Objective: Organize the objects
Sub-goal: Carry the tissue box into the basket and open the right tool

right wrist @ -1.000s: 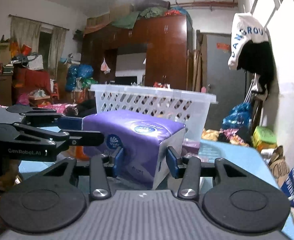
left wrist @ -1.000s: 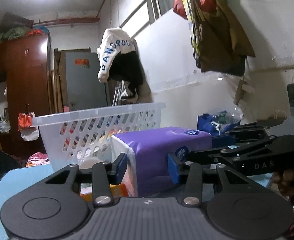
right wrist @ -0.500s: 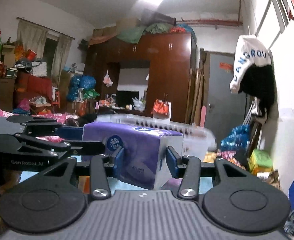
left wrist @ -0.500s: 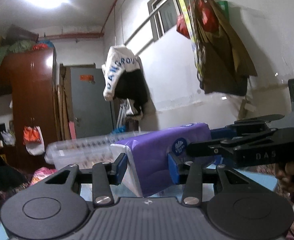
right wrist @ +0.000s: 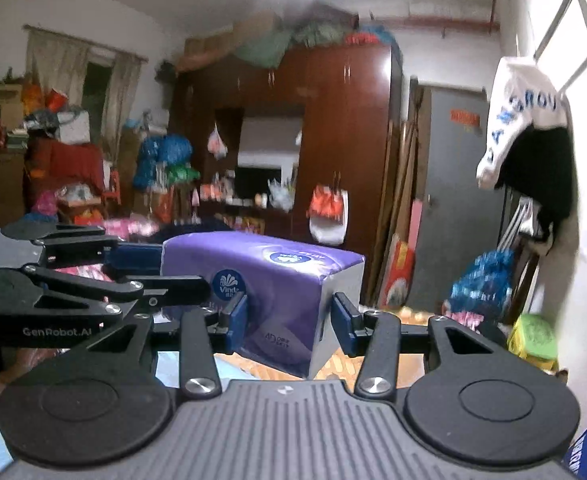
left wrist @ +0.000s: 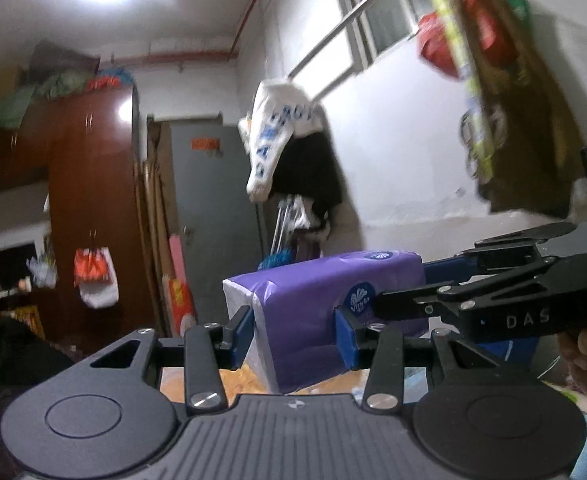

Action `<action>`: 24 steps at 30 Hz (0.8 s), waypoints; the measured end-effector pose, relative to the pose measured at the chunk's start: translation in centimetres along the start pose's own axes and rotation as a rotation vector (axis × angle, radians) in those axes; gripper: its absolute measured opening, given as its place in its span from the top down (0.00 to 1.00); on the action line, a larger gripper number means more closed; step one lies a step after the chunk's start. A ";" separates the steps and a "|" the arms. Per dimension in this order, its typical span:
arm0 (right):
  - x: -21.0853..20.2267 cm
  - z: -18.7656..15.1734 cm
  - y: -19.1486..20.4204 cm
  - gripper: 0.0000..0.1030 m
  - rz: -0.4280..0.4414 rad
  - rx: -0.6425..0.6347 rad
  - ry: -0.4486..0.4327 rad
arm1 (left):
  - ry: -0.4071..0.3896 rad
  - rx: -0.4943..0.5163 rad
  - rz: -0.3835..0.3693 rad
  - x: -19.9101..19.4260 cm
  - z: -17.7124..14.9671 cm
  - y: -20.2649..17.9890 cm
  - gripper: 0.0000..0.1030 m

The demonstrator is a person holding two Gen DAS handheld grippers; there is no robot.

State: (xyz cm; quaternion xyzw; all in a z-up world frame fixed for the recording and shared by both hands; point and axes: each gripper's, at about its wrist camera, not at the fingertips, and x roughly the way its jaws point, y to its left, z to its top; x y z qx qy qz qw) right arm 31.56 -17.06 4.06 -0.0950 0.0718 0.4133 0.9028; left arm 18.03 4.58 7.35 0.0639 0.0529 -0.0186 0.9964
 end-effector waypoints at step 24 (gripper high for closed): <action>-9.3 -12.4 -1.3 0.00 -0.208 0.219 0.115 | 0.081 -0.172 0.029 -9.0 -9.3 1.1 0.03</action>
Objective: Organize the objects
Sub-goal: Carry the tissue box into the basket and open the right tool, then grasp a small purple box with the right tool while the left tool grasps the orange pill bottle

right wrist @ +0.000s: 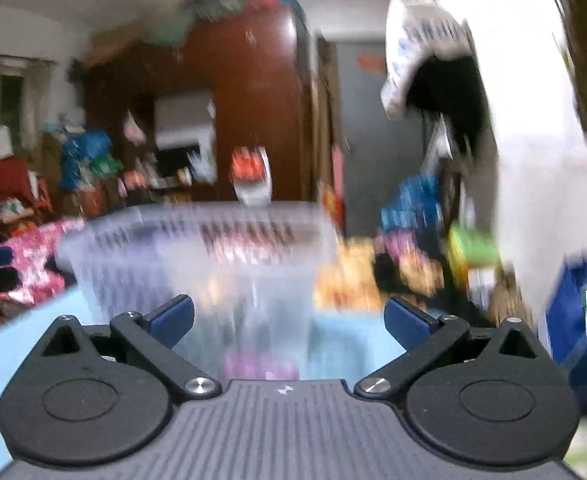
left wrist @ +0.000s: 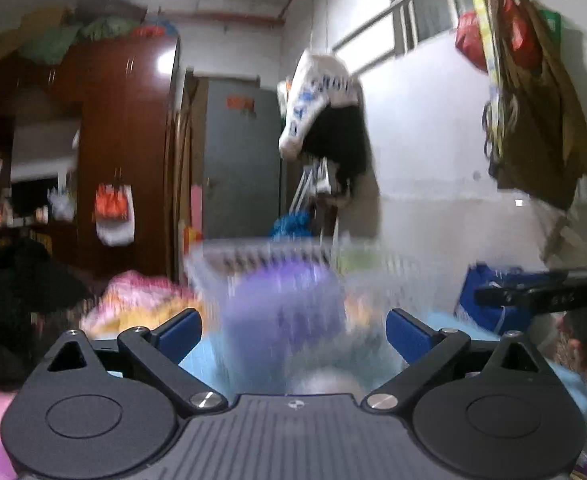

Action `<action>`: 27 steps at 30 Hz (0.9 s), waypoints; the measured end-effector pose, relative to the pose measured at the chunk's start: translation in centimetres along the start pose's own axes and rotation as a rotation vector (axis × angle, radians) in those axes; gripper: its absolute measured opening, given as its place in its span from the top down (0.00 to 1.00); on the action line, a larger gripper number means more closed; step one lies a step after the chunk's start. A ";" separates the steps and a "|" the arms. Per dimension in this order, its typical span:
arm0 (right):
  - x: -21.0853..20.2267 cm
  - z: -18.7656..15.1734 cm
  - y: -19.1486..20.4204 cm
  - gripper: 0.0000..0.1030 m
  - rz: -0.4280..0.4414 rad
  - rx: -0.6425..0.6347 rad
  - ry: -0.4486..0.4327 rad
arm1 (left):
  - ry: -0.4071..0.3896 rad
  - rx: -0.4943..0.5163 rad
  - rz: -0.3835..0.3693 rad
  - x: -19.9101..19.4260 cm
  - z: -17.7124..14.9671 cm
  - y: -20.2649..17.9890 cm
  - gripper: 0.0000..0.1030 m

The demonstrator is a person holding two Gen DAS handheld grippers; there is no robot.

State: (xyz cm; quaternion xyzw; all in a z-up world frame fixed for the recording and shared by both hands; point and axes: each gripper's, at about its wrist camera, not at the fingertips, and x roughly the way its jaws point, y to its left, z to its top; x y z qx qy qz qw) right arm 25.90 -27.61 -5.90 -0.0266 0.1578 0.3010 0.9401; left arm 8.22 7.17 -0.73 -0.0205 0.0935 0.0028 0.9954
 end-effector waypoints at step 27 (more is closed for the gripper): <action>2.8 -3.2 -1.5 0.50 0.024 0.033 0.267 | 0.196 0.061 0.060 2.1 -6.5 -4.8 0.15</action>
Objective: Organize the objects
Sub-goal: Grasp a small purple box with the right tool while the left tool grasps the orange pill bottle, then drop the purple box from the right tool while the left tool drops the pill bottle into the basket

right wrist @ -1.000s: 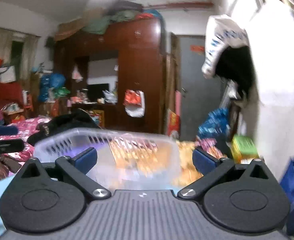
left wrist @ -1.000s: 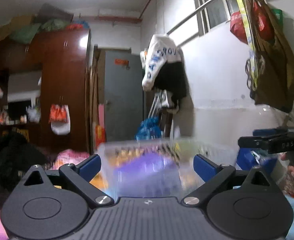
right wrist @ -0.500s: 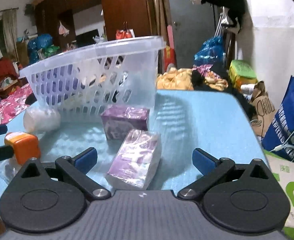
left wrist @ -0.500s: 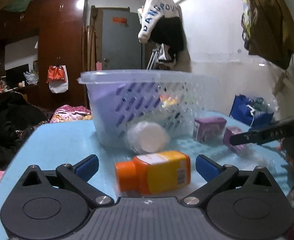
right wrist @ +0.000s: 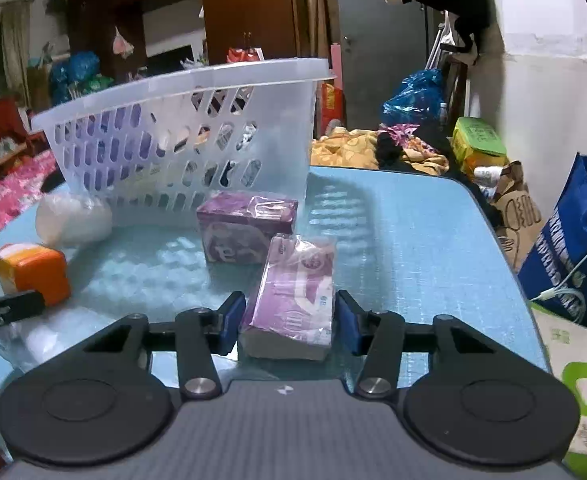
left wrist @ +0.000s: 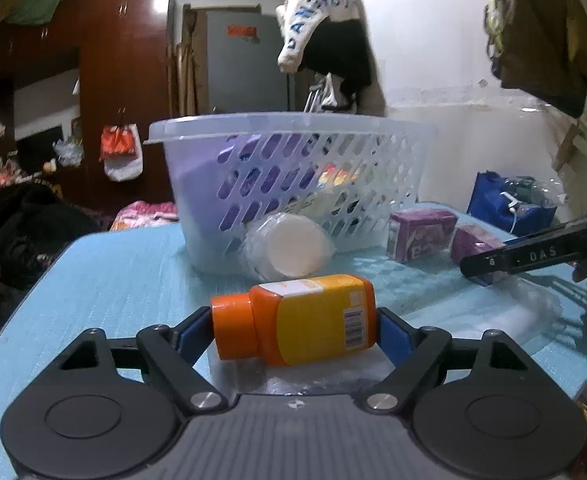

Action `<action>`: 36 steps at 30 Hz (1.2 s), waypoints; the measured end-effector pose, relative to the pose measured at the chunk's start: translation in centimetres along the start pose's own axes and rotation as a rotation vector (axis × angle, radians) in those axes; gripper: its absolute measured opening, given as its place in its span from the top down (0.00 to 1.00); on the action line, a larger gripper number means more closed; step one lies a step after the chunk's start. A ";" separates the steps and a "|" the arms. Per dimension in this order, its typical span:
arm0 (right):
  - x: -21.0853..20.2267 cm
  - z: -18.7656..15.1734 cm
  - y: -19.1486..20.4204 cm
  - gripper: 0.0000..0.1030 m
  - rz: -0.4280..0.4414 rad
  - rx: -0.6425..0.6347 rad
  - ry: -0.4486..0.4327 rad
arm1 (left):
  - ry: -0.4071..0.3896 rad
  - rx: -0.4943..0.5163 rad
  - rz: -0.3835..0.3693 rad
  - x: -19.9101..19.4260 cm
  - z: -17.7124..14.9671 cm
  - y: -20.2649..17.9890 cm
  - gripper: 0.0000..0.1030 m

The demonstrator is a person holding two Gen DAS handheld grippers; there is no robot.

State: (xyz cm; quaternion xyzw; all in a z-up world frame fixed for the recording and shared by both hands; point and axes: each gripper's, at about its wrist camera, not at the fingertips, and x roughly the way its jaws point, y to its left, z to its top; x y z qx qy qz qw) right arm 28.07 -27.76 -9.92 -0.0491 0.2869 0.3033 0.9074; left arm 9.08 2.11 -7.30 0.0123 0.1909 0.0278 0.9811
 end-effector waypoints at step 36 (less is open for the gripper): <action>-4.0 12.1 4.8 0.51 0.030 -0.200 -0.339 | -0.179 -0.080 -0.100 3.1 16.8 1.2 0.16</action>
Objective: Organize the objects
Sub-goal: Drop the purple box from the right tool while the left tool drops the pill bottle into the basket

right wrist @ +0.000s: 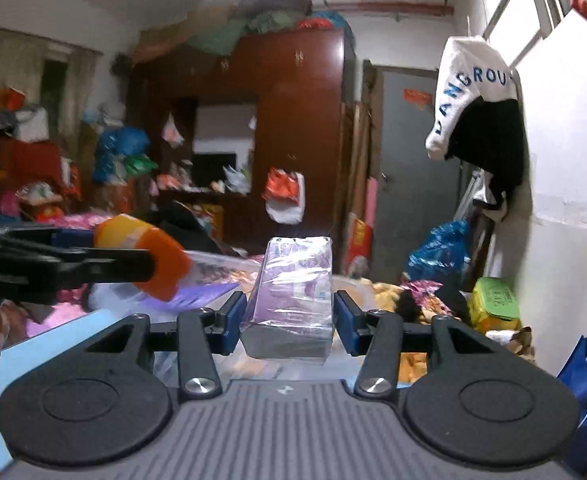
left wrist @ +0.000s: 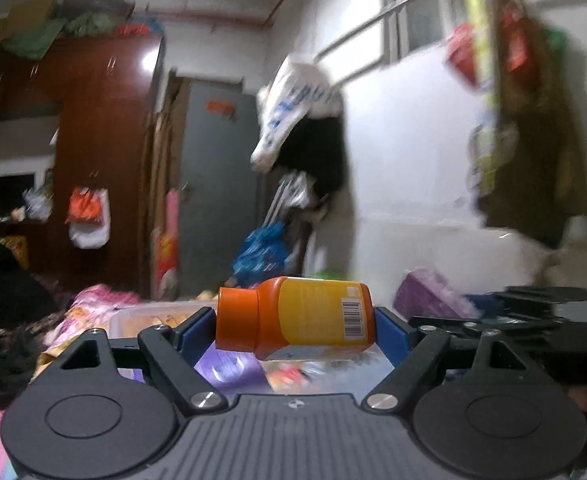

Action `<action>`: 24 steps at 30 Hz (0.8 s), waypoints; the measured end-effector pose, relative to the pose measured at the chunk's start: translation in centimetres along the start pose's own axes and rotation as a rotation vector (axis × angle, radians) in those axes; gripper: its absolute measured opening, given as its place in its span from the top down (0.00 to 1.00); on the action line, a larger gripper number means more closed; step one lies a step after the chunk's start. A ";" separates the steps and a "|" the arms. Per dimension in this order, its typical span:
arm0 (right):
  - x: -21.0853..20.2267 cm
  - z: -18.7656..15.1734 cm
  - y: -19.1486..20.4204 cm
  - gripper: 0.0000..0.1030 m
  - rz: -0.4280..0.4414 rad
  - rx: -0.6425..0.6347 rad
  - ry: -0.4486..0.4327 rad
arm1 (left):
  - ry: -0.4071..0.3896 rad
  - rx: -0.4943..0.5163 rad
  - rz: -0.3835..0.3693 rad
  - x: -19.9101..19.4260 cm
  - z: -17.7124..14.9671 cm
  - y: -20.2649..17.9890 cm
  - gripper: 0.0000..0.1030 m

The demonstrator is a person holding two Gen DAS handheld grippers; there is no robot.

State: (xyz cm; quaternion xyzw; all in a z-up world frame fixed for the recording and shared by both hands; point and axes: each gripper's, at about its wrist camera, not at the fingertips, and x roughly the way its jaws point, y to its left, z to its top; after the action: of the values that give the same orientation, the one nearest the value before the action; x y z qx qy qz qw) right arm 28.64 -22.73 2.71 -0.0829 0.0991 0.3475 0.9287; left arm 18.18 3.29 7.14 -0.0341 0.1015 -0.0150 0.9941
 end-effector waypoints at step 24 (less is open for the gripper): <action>-1.3 -5.9 -3.4 0.00 -0.002 0.109 0.021 | 0.039 -0.008 -0.011 -1.9 -4.2 2.3 0.00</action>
State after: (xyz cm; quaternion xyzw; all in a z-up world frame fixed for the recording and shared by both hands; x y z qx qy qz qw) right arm 29.14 -27.38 -2.44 -0.0362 0.1276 0.3395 0.9312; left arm 15.53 5.40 3.29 -0.0383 0.1209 -0.0209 0.9917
